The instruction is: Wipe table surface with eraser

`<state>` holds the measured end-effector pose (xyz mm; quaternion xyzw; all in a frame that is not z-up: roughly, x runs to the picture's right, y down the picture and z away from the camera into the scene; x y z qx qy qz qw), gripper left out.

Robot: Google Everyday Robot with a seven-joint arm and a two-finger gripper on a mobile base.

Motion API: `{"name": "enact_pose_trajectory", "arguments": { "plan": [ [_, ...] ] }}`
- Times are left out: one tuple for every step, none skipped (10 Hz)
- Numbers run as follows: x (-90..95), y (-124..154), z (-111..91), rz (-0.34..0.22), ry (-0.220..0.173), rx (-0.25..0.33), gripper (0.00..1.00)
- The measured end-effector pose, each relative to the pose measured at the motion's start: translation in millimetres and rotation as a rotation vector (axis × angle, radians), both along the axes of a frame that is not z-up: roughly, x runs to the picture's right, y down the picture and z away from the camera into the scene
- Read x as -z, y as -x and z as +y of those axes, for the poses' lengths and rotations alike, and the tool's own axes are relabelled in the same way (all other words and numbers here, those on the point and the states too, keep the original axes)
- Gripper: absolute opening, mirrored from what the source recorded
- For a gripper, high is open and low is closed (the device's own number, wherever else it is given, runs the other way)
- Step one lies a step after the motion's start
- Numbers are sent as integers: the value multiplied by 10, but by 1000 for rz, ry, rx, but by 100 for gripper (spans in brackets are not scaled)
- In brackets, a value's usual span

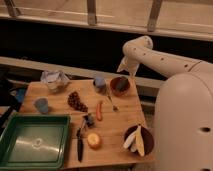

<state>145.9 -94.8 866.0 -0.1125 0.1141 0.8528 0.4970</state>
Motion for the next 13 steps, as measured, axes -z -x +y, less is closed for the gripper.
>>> {"name": "enact_pose_trajectory", "arguments": {
  "plan": [
    [-109, -5, 18, -12, 6, 1, 65],
    [-227, -14, 35, -24, 12, -3, 65],
    [-351, -29, 51, -29, 11, -6, 65],
    [-424, -38, 60, -32, 9, -6, 65],
    [-506, -37, 61, -37, 8, -6, 65],
    [-577, -26, 70, -41, 10, -5, 65],
    [-660, -1, 105, -46, 16, -11, 65],
    [-717, -10, 135, -49, 19, -24, 65],
    [-792, -31, 193, -51, 25, -46, 65],
    [-833, -59, 218, -51, 27, -69, 65],
    [-880, -52, 241, -55, 30, -92, 65],
    [-911, -60, 255, -58, 31, -110, 65],
    [-951, -87, 263, -64, 30, -138, 65]
  ]
}}
